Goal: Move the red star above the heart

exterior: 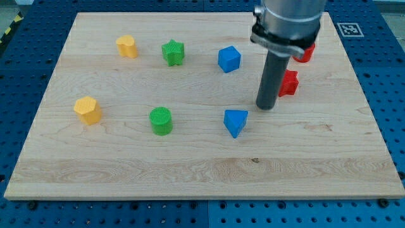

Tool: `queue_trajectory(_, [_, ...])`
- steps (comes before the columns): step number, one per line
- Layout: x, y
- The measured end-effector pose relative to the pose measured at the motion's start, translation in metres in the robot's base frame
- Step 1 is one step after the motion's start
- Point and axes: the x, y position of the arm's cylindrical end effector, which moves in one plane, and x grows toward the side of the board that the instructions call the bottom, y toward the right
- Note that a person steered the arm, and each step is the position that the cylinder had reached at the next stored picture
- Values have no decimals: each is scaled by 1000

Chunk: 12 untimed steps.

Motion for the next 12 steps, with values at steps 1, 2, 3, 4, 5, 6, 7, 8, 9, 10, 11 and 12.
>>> queue_trajectory(1, [2,28])
queue_trajectory(2, [-46,55])
queue_trajectory(3, [-114,36])
queue_trajectory(4, [-154,7])
queue_trajectory(5, [-149,17])
queue_trajectory(6, [-153,33])
queue_trajectory(7, [-186,-7])
queue_trajectory(8, [-188,-91])
queue_trajectory(9, [-188,-97])
queue_trajectory(10, [-187,-28])
queue_trajectory(11, [-183,38])
queue_trajectory(12, [-219,45])
